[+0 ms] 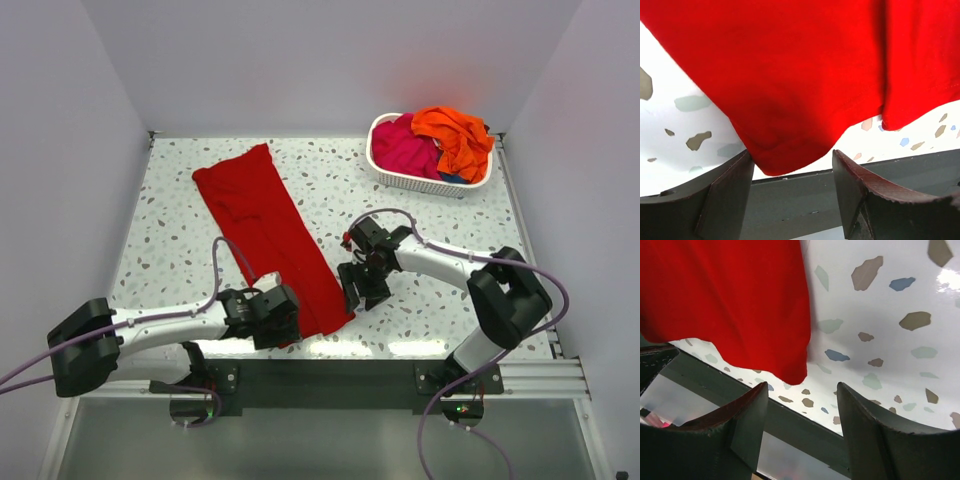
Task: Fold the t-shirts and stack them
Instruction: Fold the tshirt
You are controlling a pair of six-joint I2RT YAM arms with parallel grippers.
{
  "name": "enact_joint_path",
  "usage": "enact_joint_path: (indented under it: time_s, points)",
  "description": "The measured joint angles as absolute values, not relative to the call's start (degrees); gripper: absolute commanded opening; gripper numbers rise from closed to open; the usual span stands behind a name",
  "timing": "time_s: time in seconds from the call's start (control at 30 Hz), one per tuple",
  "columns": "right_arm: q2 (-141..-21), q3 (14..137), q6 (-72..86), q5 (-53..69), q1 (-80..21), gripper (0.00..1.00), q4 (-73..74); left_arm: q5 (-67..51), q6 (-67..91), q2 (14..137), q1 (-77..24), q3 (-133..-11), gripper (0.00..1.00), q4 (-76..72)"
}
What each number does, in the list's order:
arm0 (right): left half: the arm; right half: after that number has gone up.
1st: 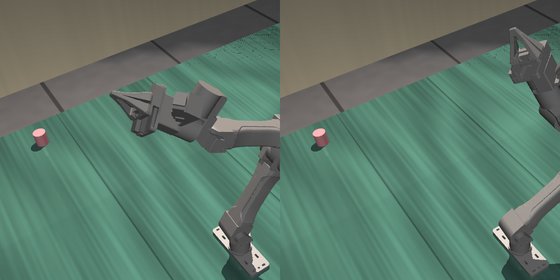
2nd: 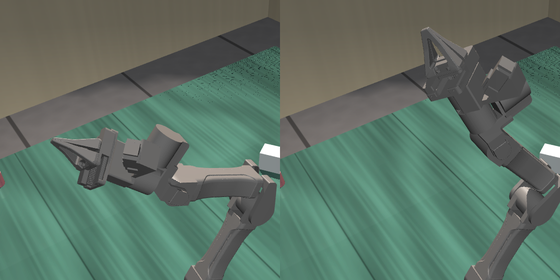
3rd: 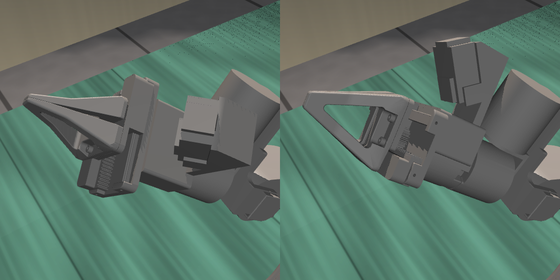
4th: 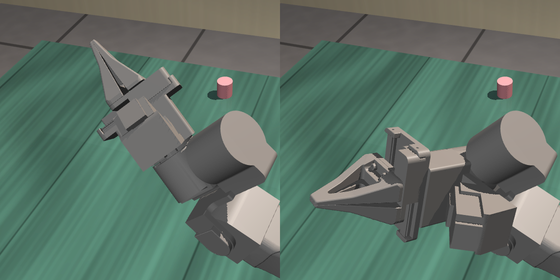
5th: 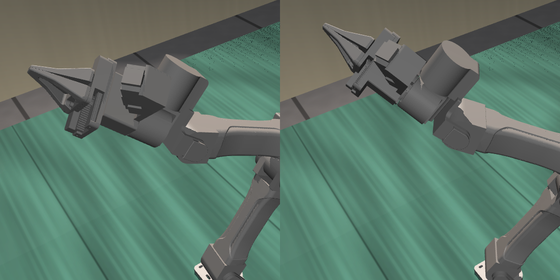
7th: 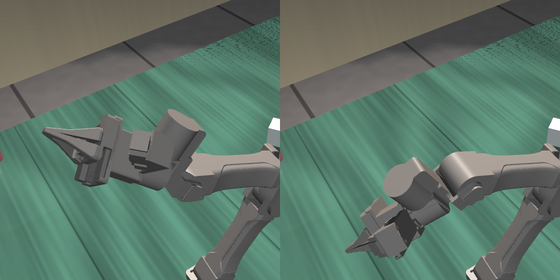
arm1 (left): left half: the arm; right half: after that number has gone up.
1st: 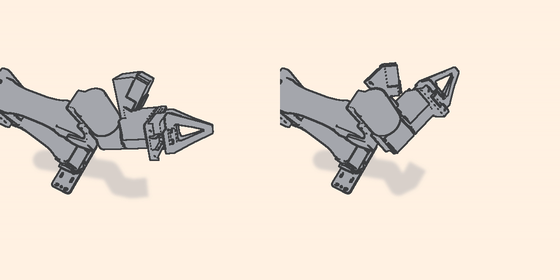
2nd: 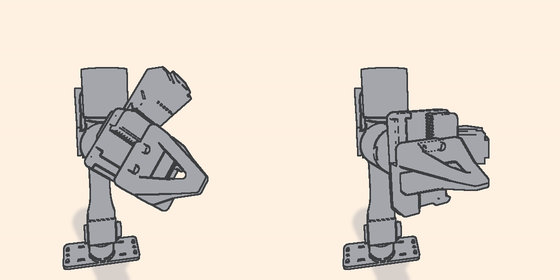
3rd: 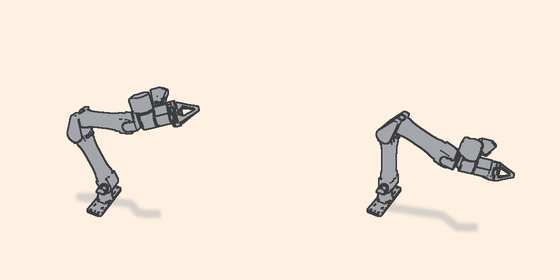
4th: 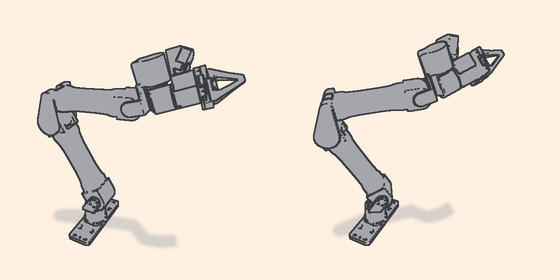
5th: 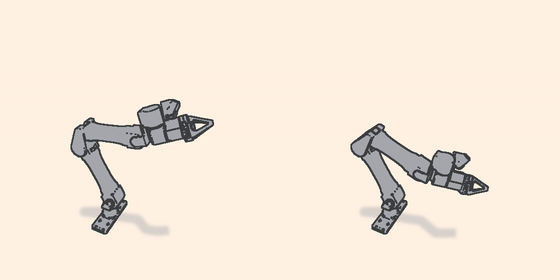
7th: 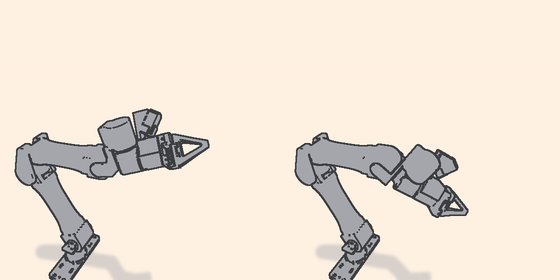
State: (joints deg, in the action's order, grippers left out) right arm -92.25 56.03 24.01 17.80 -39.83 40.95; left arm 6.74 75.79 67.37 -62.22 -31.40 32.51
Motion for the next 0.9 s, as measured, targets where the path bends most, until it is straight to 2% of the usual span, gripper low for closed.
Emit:
enact_joint_path:
  time_s: [0.37,0.67,0.9]
  points:
    - [-94.2,55.0,25.1,20.5,-39.9,0.57,37.1,8.1,82.5,62.7,-64.6,-29.9,0.60,35.8]
    - [-97.4,55.0,25.0,20.6,-40.1,0.50,36.2,8.4,83.4,63.5,-64.6,-28.9,0.51,35.4]
    - [-98.0,55.1,25.0,20.8,-41.8,0.35,35.4,9.5,83.5,62.5,-64.6,-28.0,0.35,35.2]
